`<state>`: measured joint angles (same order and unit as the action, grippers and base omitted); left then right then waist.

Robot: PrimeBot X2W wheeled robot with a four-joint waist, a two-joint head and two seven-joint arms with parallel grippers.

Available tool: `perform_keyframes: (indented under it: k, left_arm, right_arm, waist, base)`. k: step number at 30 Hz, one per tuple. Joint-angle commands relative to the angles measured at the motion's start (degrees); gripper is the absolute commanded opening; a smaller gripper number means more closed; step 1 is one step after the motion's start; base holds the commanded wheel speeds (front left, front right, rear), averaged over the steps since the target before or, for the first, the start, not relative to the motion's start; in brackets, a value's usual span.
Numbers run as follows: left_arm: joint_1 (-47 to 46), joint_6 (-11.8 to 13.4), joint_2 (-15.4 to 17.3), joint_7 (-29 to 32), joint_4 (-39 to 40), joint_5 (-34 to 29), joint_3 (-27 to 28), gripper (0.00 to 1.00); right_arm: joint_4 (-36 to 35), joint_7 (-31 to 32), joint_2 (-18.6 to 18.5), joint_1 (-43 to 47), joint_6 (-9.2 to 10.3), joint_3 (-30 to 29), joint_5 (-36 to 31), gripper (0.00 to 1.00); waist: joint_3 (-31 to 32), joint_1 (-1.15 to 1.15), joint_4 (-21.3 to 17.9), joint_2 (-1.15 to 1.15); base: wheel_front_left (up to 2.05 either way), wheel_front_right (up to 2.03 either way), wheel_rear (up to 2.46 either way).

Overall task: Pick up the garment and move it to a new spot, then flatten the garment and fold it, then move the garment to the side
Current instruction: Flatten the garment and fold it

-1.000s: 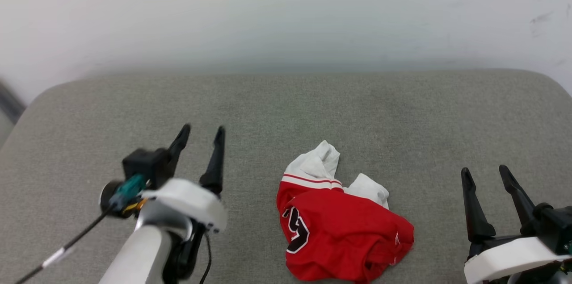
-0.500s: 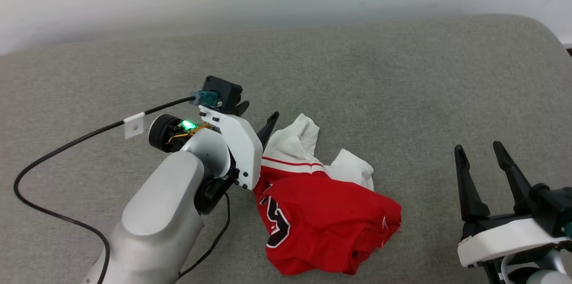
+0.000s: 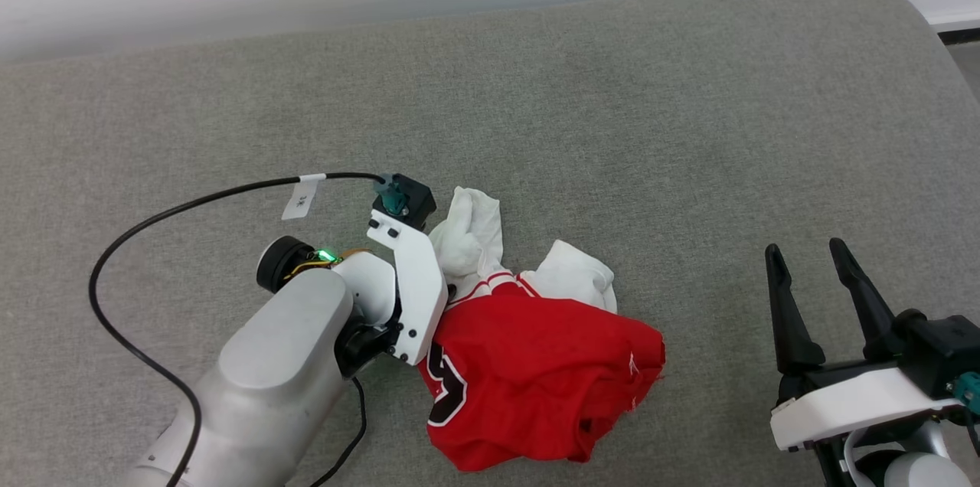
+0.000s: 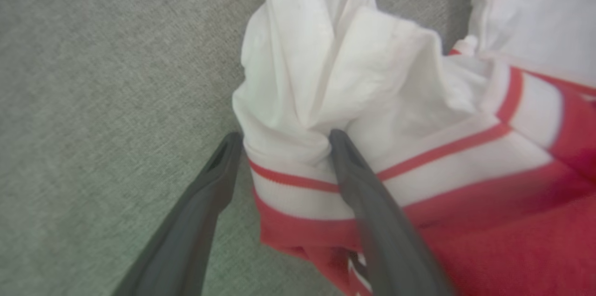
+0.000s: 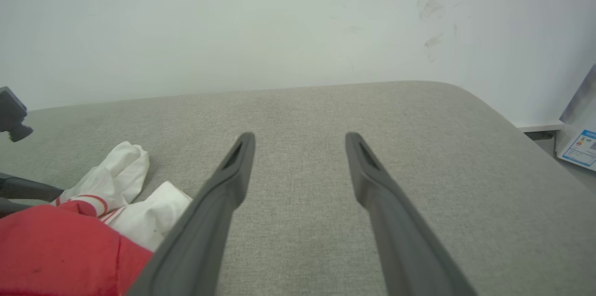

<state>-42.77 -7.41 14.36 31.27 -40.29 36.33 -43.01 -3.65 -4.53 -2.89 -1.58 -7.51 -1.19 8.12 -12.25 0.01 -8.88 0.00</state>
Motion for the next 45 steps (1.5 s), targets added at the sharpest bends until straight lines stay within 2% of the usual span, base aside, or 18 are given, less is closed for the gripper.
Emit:
perform_keyframes:
  k: [1,3,9,15,22,27,28,29,32,38,45]
  left_arm:
    - [1.08,-0.11,0.46,-0.05,-1.04,0.19,-0.72,0.31]
    - [0.2,-0.11,0.71,-1.93,-1.32,0.6,-1.04,0.0]
    - [-0.36,0.67,0.83,-11.37,-2.24,2.5,2.69,0.0]
    - [4.67,3.84,3.76,-19.48,1.3,5.28,7.93,0.0]
    - [19.74,8.92,7.09,-23.82,10.92,8.53,11.02,0.0]
    - [32.18,13.13,6.72,-25.11,16.55,12.24,12.63,0.0]
    - [34.05,13.74,6.5,-25.18,17.17,12.79,12.61,0.21]
    - [35.59,14.21,6.23,-25.29,17.81,13.09,12.6,1.0]
    - [38.04,15.65,5.85,-27.48,19.87,12.59,12.79,1.0]
    - [38.67,18.62,6.41,-36.11,25.28,8.42,14.28,1.0]
    - [38.0,21.47,9.01,-41.89,32.77,3.4,15.33,1.0]
  right_arm:
    - [0.12,-0.22,0.02,-0.85,0.03,0.13,0.27,1.0]
    - [0.42,-0.47,0.02,-0.92,0.04,0.09,0.43,1.0]
    - [1.03,-0.59,0.02,0.0,0.04,-0.82,0.6,1.0]
    - [0.86,-0.34,0.02,0.86,0.04,-1.84,0.43,1.0]
    - [0.45,0.36,0.02,2.4,0.04,-2.63,0.03,1.0]
    - [-0.19,1.31,0.02,3.74,0.04,-2.97,-0.21,1.0]
    - [-0.4,1.47,0.02,3.99,0.04,-3.06,-0.25,1.0]
    - [-0.57,1.66,0.03,4.2,0.04,-3.11,-0.34,1.0]
    - [-1.25,2.37,0.02,4.7,0.04,-3.16,-0.74,1.0]
    - [-2.23,3.79,0.02,5.9,0.04,-3.33,-1.4,1.0]
    - [-3.36,4.88,0.02,7.27,0.04,-4.38,-2.13,1.0]
  waist:
    - [-0.03,-0.01,-0.05,0.0]
    - [-0.04,-0.01,-0.05,0.0]
    - [1.31,-0.01,1.18,0.0]
    - [3.61,-0.01,3.3,0.0]
    - [6.5,-0.01,5.27,0.0]
    - [8.61,-0.01,6.25,0.0]
    - [8.93,-0.01,6.46,0.0]
    - [9.26,-0.01,6.65,0.0]
    - [10.3,-0.01,7.14,0.0]
    - [12.78,-0.01,7.44,0.0]
    - [14.19,-0.01,7.47,0.0]
  base:
    - [0.0,0.0,0.0]
    - [0.0,0.0,0.0]
    - [0.0,0.0,0.0]
    - [0.0,0.0,0.0]
    - [0.0,0.0,0.0]
    - [0.0,0.0,0.0]
    - [0.0,0.0,0.0]
    - [0.0,0.0,0.0]
    - [0.0,0.0,0.0]
    - [0.0,0.0,0.0]
    - [0.0,0.0,0.0]
